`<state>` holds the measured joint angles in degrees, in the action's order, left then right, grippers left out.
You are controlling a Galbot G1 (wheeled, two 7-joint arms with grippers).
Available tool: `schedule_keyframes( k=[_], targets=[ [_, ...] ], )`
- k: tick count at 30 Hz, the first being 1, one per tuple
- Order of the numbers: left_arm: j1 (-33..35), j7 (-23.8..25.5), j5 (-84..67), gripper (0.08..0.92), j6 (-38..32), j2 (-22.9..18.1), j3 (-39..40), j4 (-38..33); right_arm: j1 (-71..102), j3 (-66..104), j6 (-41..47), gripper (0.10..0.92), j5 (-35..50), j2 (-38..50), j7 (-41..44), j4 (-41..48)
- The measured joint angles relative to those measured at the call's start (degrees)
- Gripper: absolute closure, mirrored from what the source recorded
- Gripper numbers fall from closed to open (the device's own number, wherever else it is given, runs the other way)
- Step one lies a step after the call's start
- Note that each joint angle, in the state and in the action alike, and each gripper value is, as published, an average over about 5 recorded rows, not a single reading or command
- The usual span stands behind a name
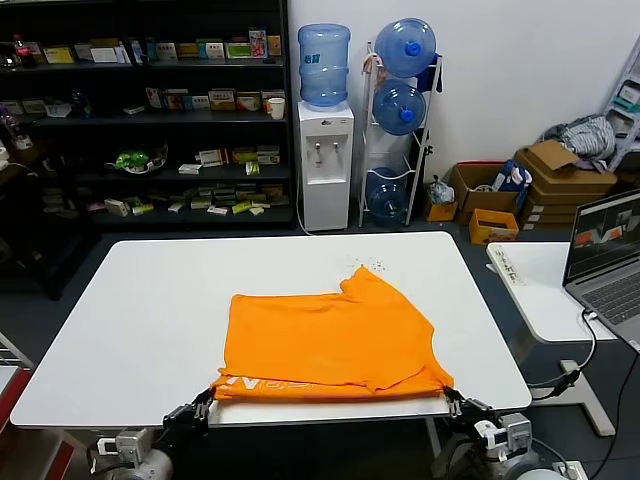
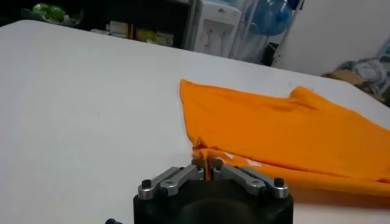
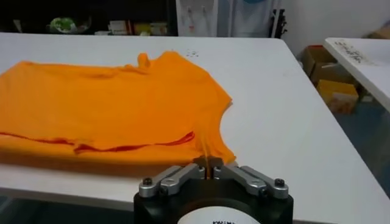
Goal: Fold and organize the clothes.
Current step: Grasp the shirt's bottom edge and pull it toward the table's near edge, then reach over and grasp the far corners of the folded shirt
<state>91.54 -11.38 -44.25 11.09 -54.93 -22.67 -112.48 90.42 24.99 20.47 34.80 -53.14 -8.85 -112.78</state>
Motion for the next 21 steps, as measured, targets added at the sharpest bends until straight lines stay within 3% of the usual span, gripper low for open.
schedule_keyframes(
  k=[11, 17, 21],
  targets=[
    [-0.9, -2.0, -2.7, 0.437, 1.8, 3.1, -2.6, -2.2, -9.6, -2.4, 1.2, 0.464, 4.2, 2.3, -1.7, 0.2],
    [-10.7, 0.4, -4.3, 0.264, 1.3, 3.8, -0.6, 3.1, -26.0, -9.5, 0.8, 0.29, 5.2, -0.3, -1.5, 10.2],
    [-19.4, 2.5, -5.3, 0.192, 1.2, 3.7, 2.5, 9.7, -36.6, -14.4, 0.3, 0.217, 4.7, -3.6, -0.8, 19.2]
  ],
)
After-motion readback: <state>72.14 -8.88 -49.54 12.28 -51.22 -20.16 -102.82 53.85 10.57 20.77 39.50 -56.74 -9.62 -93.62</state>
